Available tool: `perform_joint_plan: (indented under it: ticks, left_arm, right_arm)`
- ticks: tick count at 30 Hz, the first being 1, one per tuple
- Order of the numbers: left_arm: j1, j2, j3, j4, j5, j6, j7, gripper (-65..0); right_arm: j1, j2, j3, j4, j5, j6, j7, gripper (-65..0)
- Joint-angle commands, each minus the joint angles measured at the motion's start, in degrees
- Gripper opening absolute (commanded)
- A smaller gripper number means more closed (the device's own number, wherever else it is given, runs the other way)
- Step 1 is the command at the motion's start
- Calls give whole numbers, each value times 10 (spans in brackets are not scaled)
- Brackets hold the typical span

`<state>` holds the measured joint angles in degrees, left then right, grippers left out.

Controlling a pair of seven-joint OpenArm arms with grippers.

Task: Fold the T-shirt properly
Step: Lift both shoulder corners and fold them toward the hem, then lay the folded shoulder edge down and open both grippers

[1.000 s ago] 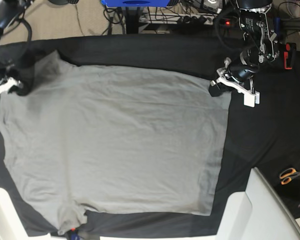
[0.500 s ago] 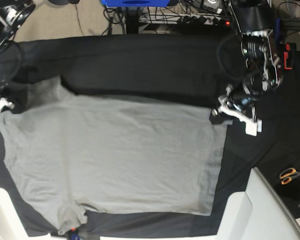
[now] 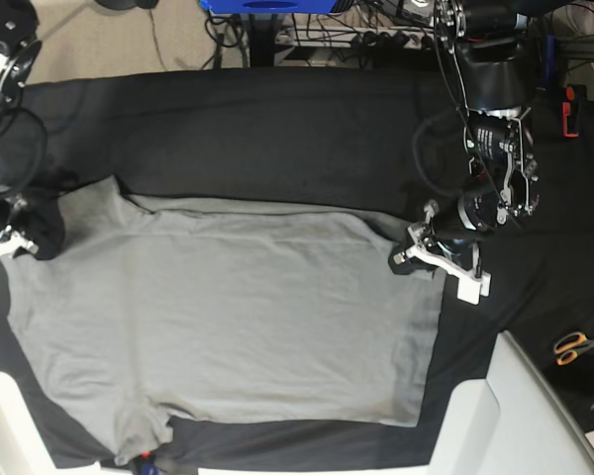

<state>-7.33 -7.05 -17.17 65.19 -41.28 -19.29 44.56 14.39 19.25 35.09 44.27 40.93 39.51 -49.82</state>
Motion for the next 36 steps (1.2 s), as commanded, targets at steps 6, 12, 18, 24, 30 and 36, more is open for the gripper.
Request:
perform_joint_plan:
  ticks: [6,12,18,24,30,36]
  left_arm:
    - [-28,-6,-2,3,43,-4,-6,-650]
    - [-39,-3,-6,3,70,-4,-6,-650]
    - [-48,-5,-7,3,71,-4,-7,-650]
    - [-56,-6,-2,3,71,-4,-33,-650]
    - [-60,-6,-2,2,71,-4,-38,-650]
    - [-67,-7,-5,2,72,-4,-40,-650]
  right_arm:
    - [44,24,-60,-27,14,5,56,-648]
    - [54,22,-70,-31,14,5,83,-648]
    - [64,22,-70,-31,13,5,94,-648]
    - [66,22,-71,-31,13,5,107,-648]
    - [77,23,-71,-31,13,5,107,-648]
    - [86,22,-71,-33,13,5,123,-648]
